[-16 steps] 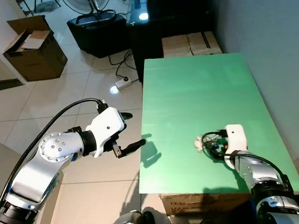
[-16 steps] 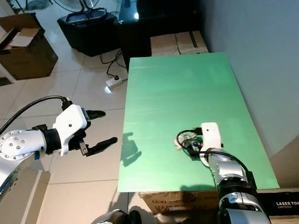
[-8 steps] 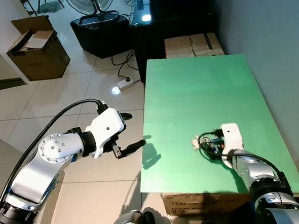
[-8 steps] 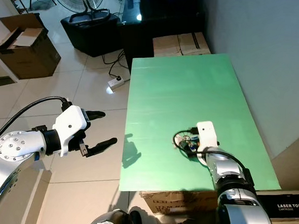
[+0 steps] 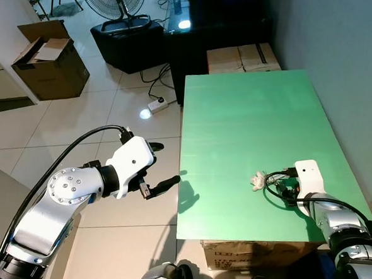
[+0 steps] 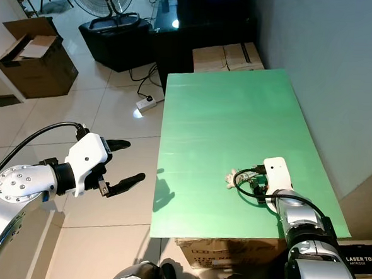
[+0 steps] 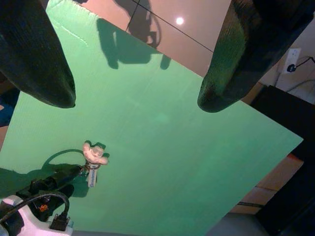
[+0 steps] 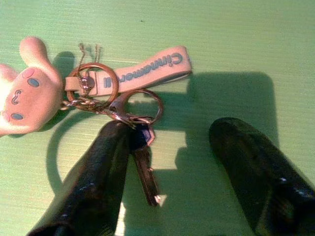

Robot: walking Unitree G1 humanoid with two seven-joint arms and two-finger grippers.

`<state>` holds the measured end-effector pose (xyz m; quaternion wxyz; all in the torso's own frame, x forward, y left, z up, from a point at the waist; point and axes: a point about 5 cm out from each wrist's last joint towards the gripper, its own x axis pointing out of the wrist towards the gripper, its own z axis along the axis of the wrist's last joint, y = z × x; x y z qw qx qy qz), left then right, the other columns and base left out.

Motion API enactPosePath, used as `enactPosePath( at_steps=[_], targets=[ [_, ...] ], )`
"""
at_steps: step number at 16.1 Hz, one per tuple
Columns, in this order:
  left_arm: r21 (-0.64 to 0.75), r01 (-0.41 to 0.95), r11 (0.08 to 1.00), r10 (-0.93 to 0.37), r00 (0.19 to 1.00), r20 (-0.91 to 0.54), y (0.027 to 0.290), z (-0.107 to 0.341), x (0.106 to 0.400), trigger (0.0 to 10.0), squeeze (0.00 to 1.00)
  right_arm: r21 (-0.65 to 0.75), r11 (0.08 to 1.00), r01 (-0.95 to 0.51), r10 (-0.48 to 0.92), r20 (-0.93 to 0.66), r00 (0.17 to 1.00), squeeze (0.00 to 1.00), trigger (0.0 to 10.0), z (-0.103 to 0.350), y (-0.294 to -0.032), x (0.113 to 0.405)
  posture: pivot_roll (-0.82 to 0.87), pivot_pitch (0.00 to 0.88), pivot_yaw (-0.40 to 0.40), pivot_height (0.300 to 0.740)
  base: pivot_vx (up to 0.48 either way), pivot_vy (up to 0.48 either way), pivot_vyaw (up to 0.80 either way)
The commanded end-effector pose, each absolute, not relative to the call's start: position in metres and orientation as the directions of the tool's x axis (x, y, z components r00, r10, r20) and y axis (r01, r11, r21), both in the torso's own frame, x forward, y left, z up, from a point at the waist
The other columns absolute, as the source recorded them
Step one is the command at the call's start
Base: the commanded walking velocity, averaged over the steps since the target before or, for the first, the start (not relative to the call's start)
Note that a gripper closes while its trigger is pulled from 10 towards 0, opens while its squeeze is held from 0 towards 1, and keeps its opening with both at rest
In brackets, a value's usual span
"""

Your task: Hang keys on a hook

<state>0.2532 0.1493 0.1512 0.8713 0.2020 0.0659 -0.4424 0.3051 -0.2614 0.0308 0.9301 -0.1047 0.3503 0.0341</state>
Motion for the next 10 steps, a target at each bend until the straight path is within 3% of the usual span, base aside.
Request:
enactPosePath(
  at_steps=[1, 5, 10],
  targets=[
    [0.303, 0.797, 0.523, -0.738, 0.601, -0.306, 0.151, 0.150, 0.253, 10.0, 0.00, -0.124, 0.975, -0.185, 0.064, -0.642, 0.764, 0.00, 4.5, 0.028, -0.251, 0.305, 0.00, 0.104, 0.211, 0.740, 0.000, 0.000, 0.00],
    [0.310, 0.796, 0.520, -0.736, 0.602, -0.309, 0.152, 0.152, 0.254, 10.0, 0.00, -0.111, 0.969, -0.220, 0.114, -0.592, 0.798, 0.00, 3.6, 0.042, -0.245, 0.317, 0.01, 0.111, 0.205, 0.740, 0.000, 0.000, 0.00],
    [0.315, 0.792, 0.523, -0.733, 0.607, -0.308, 0.152, 0.155, 0.255, 10.0, 0.00, -0.114, 0.969, -0.220, 0.112, -0.590, 0.800, 0.00, 4.3, 0.046, -0.246, 0.321, 0.01, 0.117, 0.200, 0.740, 0.000, 0.000, 0.00]
  ],
)
